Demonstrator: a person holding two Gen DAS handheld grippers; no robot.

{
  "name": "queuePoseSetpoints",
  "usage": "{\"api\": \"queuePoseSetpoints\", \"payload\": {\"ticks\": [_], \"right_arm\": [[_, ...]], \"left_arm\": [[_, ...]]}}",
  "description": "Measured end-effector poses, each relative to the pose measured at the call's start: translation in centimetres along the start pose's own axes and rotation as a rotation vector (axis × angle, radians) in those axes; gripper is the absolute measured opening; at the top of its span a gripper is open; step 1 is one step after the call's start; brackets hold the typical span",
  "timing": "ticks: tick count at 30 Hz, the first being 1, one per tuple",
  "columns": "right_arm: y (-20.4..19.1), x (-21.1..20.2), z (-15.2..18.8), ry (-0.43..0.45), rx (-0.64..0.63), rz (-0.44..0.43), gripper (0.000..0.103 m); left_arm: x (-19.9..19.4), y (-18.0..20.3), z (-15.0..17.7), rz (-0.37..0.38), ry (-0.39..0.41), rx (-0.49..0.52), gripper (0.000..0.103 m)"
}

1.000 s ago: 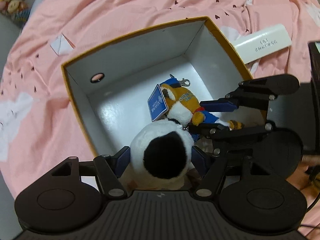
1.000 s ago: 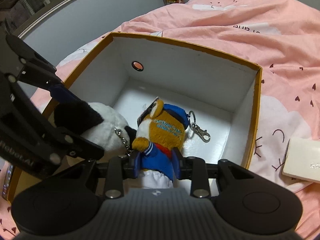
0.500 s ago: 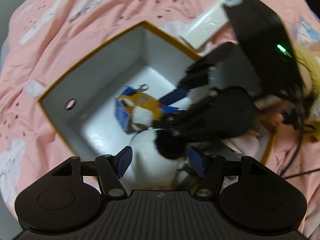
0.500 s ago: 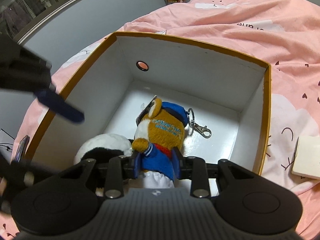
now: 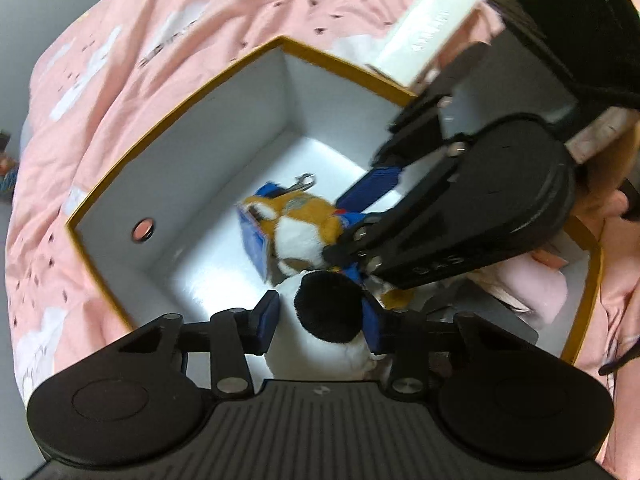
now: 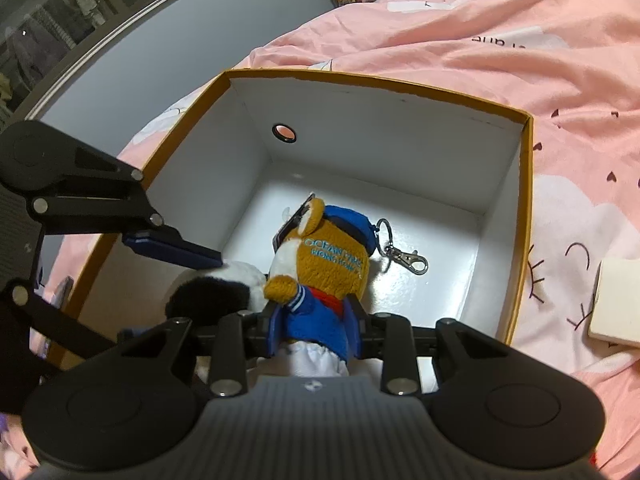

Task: Organize objects
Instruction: 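Lower the panda plush with the left tool while the right tool lowers the dog plush into the box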

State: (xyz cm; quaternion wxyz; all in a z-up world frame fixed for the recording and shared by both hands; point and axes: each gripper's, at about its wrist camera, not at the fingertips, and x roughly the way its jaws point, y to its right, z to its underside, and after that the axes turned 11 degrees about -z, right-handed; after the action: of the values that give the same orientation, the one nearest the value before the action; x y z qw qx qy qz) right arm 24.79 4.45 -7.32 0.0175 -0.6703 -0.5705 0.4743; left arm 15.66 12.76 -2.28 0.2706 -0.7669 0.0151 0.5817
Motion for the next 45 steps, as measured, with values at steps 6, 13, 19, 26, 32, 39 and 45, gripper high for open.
{"api": "queuePoseSetpoints", "payload": {"ticks": [6,13,19,26,32,39,45], "right_arm": [[0.7,0.2,-0.4,-0.007,0.099,-0.057,0.034],[0.4,1.1,-0.3,-0.004,0.17,-0.085,0.034],[0.5,2.2,0.2,-0.047,0.248,-0.102,0.034],[0.3,3.0,0.4,-0.089,0.234,-0.097,0.034],[-0.2,3.7,0.9,-0.096,0.186,-0.068,0.034],[-1.2,3.3,0.5,-0.092,0.123,-0.048,0.04],[-2.5,2.4,0.3,-0.075,0.053,0.009,0.049]], "left_arm": [[-0.3,-2.7,0.4,-0.083,-0.063,-0.151,0.039],[-0.1,-3.6,0.6,-0.165,-0.061,-0.177,0.031],[-0.7,-3.4,0.9,-0.131,-0.027,-0.173,0.03],[-0.6,-1.6,0.7,-0.121,-0.002,-0.071,0.031],[-0.3,-0.2,1.1,-0.133,0.014,0.014,0.029],[-0.9,-0.8,1.8,-0.114,0.054,-0.011,0.041],[-2.0,-1.2,2.4,-0.095,0.084,-0.053,0.048]]}}
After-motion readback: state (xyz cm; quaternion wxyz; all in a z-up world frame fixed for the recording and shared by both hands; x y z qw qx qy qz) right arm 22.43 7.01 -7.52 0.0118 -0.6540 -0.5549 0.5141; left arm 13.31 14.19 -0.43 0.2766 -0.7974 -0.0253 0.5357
